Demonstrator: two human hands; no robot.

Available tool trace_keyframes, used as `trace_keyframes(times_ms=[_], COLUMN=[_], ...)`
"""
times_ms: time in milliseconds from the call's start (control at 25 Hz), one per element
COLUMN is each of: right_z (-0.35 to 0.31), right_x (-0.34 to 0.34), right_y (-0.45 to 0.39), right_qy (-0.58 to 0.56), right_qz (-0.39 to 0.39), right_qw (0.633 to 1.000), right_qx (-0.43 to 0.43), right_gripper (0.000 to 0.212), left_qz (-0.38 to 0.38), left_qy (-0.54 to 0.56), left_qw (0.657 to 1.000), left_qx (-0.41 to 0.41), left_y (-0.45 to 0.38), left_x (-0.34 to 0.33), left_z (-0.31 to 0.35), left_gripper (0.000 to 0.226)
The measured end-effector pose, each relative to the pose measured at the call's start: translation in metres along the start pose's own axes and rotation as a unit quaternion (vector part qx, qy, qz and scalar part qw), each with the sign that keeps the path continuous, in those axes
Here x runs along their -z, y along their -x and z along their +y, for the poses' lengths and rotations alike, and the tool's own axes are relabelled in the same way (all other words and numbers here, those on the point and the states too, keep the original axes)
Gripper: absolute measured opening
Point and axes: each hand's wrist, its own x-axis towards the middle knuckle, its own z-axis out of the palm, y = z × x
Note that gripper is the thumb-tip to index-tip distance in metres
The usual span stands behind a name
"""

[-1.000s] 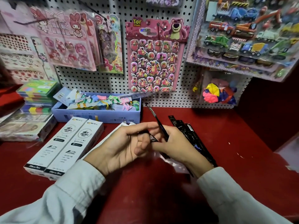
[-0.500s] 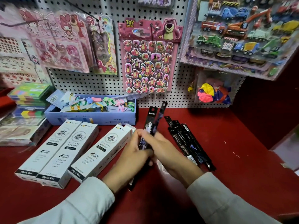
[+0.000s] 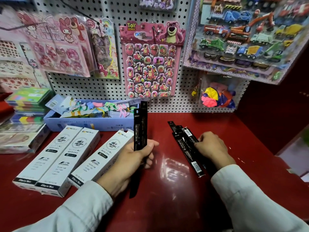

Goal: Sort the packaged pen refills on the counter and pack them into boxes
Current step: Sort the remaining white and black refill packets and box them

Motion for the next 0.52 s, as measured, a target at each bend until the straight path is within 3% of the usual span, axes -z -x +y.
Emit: trace_keyframes(times_ms=[160,280,400,520], right_z=[-0.003,-0.007,-0.026,-0.039], right_x=[0.008,0.019,0.025,0.024], right_y=[-0.006,0.000,0.025,0.041], right_qy=[-0.073,-0.304,-0.528,-0.538], right_qz=[0.101,0.112,-0.120,-0.289], right_qw=[0.992,0.944,0.840,0.788], right_qx=[0.030,0.067,0.026,0.080], right_gripper=[0.007,0.018,0.039,0.043], left_qz=[0.003,-0.010,0.020,0.081], left_qy=[0.056,0.067,0.052,-0.088], left_qw=[0.998,0.996,0.996,0.987], left_qx=[-0.041,-0.050,-0.074,-0.106], left_y=[0.000,0.000,0.001,-0.002], left_x=[0.004,0.008,0.007,0.005], left_z=[0.011,0.015,0.012,0.009], left_gripper=[0.019,0.017,0.012,0.022])
